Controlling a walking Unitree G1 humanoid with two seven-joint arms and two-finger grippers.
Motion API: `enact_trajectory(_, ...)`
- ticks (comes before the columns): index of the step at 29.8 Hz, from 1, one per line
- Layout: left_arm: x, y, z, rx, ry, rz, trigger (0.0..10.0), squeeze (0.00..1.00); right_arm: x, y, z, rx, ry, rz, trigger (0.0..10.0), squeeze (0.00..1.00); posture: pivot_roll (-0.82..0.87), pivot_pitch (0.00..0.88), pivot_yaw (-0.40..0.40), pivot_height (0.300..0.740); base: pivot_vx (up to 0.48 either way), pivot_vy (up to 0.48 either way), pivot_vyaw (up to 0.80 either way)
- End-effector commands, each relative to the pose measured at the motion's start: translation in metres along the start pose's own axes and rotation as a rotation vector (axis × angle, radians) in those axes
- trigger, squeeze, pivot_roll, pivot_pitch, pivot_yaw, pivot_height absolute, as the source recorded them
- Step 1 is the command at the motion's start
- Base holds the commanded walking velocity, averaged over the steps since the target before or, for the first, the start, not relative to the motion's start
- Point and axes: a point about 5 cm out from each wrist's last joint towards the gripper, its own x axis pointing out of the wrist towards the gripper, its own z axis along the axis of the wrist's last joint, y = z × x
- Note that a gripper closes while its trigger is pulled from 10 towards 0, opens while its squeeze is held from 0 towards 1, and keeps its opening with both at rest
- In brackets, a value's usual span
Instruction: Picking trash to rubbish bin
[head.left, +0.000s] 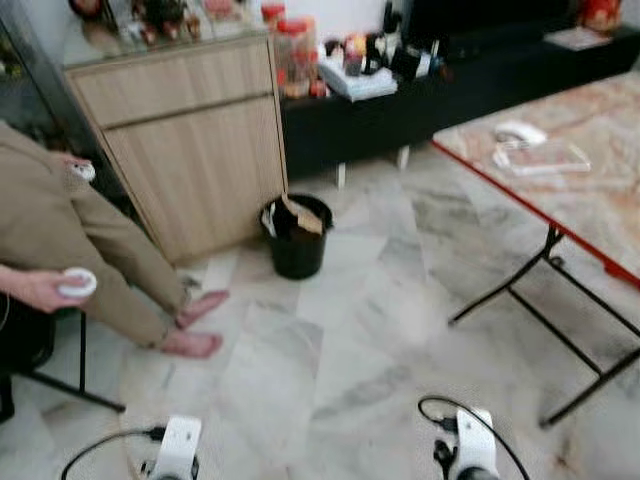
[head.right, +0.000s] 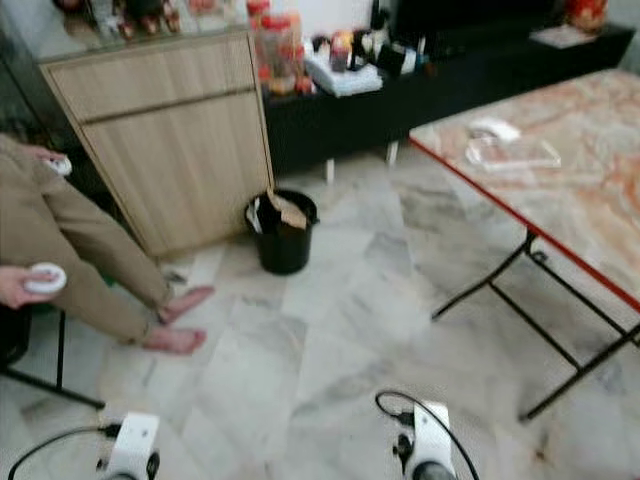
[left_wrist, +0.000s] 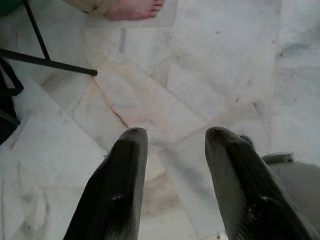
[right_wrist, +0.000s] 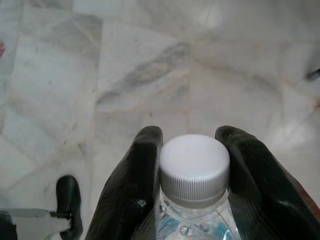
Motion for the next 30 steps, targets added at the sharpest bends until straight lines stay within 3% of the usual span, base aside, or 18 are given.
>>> enact_trajectory(1, -0.001, 0.008, -0.007, 0.003, 0.027, 0.016, 10.0, 0.00, 0.002, 0.008, 0.006, 0.015, -0.013, 0.013, 10.0, 0.00, 0.09, 0.082, 0.003, 0.740, 0.274, 0.000, 0.00)
enact_trajectory(18, -0.002, 0.021, -0.011, -0.008, 0.043, 0.049, 10.0, 0.00, 0.002, 0.014, 0.008, 0.040, -0.024, 0.022, 10.0, 0.00, 0.11, 0.053, 0.027, 0.740, 0.270, 0.000, 0.00)
enact_trajectory(30, 0.000, 0.028, -0.008, -0.050, 0.049, 0.084, 10.0, 0.00, 0.001, 0.006, 0.004, 0.090, -0.015, -0.016, 10.0, 0.00, 0.11, 0.081, 0.041, 0.740, 0.294, 0.000, 0.00)
